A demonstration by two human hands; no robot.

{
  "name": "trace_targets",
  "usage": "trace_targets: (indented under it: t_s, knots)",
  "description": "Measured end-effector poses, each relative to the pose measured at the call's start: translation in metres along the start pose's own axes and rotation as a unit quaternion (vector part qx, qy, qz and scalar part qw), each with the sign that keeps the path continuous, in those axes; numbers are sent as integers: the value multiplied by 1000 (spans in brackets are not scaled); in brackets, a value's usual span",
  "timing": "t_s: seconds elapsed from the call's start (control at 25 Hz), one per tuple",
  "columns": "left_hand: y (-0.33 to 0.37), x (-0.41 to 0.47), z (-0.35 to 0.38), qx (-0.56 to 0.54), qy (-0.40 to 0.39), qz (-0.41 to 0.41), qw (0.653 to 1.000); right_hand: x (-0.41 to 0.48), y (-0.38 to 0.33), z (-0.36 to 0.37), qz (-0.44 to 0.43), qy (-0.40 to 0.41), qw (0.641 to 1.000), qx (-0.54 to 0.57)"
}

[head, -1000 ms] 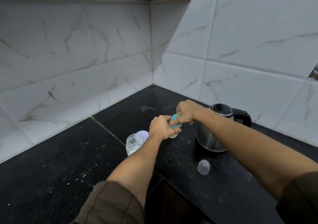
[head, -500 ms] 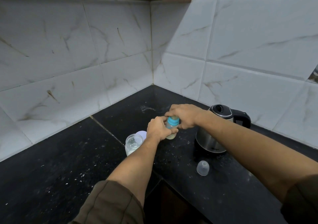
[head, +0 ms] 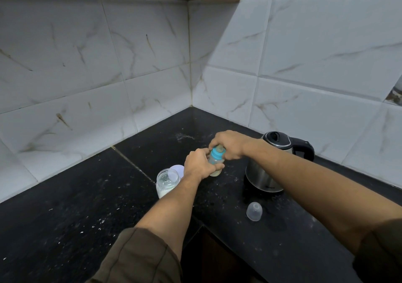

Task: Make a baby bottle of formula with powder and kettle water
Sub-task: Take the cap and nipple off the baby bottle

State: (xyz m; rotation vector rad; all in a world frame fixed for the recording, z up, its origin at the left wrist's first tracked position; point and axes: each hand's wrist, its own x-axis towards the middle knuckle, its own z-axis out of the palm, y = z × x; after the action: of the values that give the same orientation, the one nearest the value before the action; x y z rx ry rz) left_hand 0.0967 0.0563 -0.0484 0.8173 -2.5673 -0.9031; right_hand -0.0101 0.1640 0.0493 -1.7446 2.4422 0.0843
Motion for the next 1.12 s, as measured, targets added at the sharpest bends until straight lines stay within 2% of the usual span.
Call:
trace_targets:
  t_s: [0.08,0.24,0.32,0.52,0.76,1.0,1.12]
  knots:
    - [1,0,0,3,3,0,1000,2,0,2,38,24,999,20]
    - [2,-3,-3,1,15,0,1000,4,-5,1,174,63,982,26]
    - [2,-3,-3,18,10,5,1000,4,-5,1,166,46,985,32]
    - [-2,-3,-5,32,4,-1,999,4,-11,-4,47,0,999,18]
    - [-3,-5,-8,17,15,-4,1000,8,-15,0,173,38,983,47]
    - [-6,-4,-8,18,7,-11,1000,2,-17,-5,59,6,997,48]
    - [-5,-5,-7,10,13,-11,1000,3,-19,-5,102,26,993,54]
